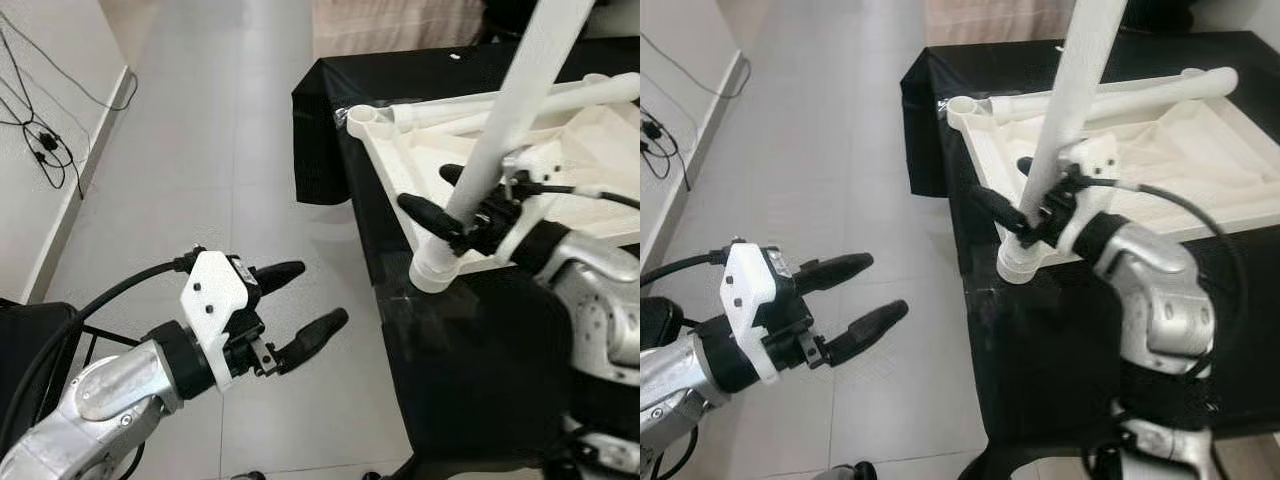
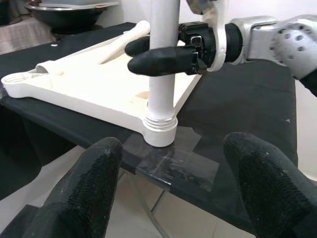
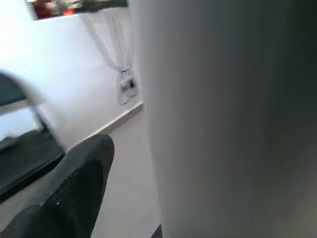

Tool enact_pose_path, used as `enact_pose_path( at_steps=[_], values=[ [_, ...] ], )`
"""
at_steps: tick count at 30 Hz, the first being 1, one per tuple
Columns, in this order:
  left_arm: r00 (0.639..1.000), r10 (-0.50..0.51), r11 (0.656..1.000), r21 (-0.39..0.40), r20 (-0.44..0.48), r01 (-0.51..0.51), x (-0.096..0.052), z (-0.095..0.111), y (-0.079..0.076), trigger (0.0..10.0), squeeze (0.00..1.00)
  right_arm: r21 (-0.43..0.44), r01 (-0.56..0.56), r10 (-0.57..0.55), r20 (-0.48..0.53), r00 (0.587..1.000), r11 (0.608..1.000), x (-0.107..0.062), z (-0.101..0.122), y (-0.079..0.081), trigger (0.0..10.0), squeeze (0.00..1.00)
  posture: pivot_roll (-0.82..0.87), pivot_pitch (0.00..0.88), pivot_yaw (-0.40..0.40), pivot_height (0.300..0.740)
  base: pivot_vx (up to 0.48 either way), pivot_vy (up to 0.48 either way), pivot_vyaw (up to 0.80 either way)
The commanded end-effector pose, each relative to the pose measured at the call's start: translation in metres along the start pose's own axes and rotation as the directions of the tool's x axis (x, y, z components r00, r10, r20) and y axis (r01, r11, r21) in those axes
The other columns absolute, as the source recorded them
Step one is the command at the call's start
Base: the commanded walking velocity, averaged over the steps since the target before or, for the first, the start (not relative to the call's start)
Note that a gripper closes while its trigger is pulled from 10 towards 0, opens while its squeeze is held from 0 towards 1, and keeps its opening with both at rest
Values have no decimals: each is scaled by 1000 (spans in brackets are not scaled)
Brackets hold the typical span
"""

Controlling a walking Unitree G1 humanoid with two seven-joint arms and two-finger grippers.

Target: Building children table

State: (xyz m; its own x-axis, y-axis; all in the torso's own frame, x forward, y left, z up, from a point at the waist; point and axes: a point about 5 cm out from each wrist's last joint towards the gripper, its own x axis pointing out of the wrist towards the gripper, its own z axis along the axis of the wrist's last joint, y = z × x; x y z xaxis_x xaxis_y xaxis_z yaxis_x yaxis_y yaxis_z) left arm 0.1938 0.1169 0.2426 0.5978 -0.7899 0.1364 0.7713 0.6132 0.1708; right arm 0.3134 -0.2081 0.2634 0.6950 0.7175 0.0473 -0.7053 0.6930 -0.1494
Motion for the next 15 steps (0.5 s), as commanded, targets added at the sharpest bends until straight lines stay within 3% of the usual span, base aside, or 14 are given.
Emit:
enact_pose_path(
  at_steps=[1, 7, 13, 14, 15],
  values=[
    [1000, -19, 1000, -11, -3, 19, -2, 2, -5, 10000, 0, -33, -95, 96, 34, 995, 995, 9, 9, -5, 10000, 0, 109, 246, 6, 740, 0, 0, 0],
    [1000, -8, 1000, -6, -13, 8, -5, 5, -7, 10000, 0, -57, -180, 183, 66, 981, 982, 23, 25, -25, 10000, 0, 150, 263, 11, 740, 0, 0, 0],
    [1000, 3, 1000, 1, -20, -3, -10, 7, -8, 10000, 0, -65, -298, 301, 51, 952, 952, 22, 28, -34, 10000, 0, 170, 269, 12, 740, 0, 0, 0],
    [1000, 4, 1000, 2, -21, -4, -10, 8, -8, 10000, 0, -66, -314, 317, 49, 947, 947, 22, 28, -34, 8392, 0, 174, 269, 15, 740, 0, 0, 0],
    [1000, 4, 1000, 2, -21, -4, -10, 8, -8, 10000, 0, -66, -314, 317, 49, 947, 947, 22, 28, -34, 8392, 0, 174, 269, 15, 740, 0, 0, 0]
  ],
)
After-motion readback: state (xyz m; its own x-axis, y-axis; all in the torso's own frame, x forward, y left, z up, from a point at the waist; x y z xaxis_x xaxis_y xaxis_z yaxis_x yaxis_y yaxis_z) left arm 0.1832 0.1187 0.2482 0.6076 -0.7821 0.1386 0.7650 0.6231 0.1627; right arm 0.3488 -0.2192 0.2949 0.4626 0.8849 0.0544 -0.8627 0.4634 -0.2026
